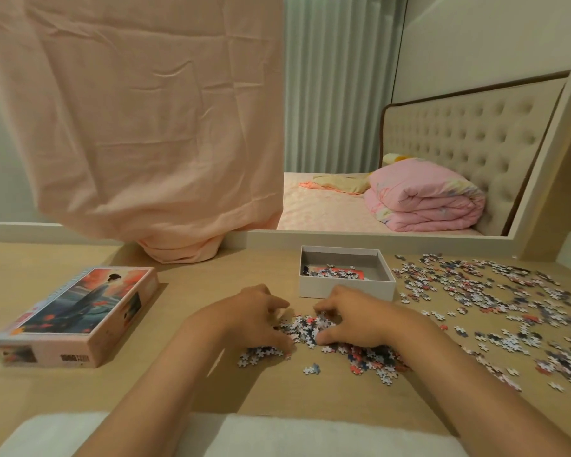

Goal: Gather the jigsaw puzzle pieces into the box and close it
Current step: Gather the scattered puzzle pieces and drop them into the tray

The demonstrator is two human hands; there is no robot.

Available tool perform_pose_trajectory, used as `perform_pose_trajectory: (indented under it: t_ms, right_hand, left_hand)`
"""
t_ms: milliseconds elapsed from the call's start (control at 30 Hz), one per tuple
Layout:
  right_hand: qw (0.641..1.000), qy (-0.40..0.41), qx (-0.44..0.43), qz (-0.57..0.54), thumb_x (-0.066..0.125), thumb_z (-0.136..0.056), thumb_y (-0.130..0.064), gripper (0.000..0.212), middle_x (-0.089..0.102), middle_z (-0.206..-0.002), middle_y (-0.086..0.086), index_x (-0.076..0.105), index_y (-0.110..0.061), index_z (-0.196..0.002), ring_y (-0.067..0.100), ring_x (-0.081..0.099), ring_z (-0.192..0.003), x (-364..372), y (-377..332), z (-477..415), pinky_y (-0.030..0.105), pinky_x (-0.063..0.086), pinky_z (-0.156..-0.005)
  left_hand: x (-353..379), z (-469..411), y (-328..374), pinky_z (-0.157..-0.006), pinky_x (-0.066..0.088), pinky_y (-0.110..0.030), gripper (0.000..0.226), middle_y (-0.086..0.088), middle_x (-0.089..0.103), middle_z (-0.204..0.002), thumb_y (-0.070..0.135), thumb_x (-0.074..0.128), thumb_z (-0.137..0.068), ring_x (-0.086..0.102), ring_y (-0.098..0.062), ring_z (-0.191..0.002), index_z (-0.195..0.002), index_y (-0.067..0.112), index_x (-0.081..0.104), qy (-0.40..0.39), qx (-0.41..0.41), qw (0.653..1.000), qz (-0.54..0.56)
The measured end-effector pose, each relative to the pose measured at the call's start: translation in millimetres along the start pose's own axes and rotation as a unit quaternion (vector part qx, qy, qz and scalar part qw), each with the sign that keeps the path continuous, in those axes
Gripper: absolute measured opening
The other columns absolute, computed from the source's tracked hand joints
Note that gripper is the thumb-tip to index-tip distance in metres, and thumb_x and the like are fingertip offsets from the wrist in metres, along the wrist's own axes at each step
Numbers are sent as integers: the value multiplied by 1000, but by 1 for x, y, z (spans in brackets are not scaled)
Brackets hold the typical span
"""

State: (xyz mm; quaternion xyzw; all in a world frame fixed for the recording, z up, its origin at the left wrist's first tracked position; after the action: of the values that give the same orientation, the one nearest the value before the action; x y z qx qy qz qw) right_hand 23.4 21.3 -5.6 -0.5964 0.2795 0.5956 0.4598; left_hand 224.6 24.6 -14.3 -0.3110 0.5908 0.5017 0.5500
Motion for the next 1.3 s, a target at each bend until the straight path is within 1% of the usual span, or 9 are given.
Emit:
perform_pose_trajectory:
  t_ms: [233,367,467,567,733,867,967,1133,1300]
  right_hand:
    - [996,63,0,-66,77,-80,-46,46,61,-105,-10,66,-32,-122,10,59,-96,2,-2,-3,31,52,-86]
    - [993,68,8,-93,78,-77,-51,62,61,-119,-7,59,-30,-132,8,57,-100,5,1,-2,27,49,-88]
    - [993,50,15,-102,77,-78,-53,69,61,-128,-4,56,-26,-138,13,58,-108,7,-1,-4,30,49,-93]
    - [991,49,17,-121,78,-79,-48,53,63,-115,-9,66,-28,-126,10,57,-98,7,-4,-3,26,47,-85]
    - [984,78,22,-157,83,-77,-37,22,60,-91,-13,71,-31,-94,6,55,-82,2,-2,-2,23,44,-68]
    - [978,84,18,-191,84,-76,-30,19,61,-82,-11,74,-27,-91,6,56,-73,0,3,0,21,42,-61]
    - [961,90,31,-259,84,-78,-20,13,68,-70,-3,75,-21,-88,12,62,-57,-9,11,2,24,49,-52]
    - [926,200,41,-318,84,-77,-16,11,72,-68,-1,76,-20,-85,11,61,-48,-37,29,-2,24,51,-50]
    - [880,359,62,-304,83,-77,-18,12,69,-74,-3,76,-23,-84,14,61,-57,-53,52,-17,27,51,-58]
  left_hand:
    - [10,-7,17,-77,39,-21,34,6,54,-105,42,70,-85,52,-8,-88,-118,32,67,80,66,994,39]
    - [12,-9,18,-69,40,-13,28,9,59,-101,34,74,-83,55,-5,-83,-110,26,68,106,80,989,68]
    - [14,-10,20,-70,40,-14,36,12,57,-104,36,74,-84,56,-5,-84,-118,28,64,105,80,988,77]
    - [15,-11,22,-75,43,-17,38,10,60,-105,33,73,-85,56,-6,-85,-122,29,64,104,82,989,71]
    - [17,-11,22,-73,47,-16,28,13,64,-96,29,77,-81,59,-3,-82,-108,30,70,118,78,983,118]
    - [15,-13,24,-70,48,-16,23,14,64,-88,25,79,-80,60,-5,-79,-102,28,71,128,80,975,163]
    - [8,-20,27,-72,54,-25,21,11,67,-86,22,77,-81,64,-8,-77,-99,27,70,141,76,966,204]
    - [-20,-43,40,-69,48,-21,19,10,66,-86,22,77,-81,61,-8,-75,-98,26,69,218,95,943,232]
    - [-35,-73,52,-66,48,-14,22,9,66,-91,18,74,-84,63,-9,-79,-105,22,68,312,81,915,242]
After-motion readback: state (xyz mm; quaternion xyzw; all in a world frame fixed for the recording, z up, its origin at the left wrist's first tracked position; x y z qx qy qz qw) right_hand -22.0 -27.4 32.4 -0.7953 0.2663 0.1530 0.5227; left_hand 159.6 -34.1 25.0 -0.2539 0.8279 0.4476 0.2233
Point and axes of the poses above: each hand's wrist, its own z-axis away from the middle knuckle, its own x-axis out of the palm, y = z × x, the point moved 3 cm from there along -z, towards the middle knuckle
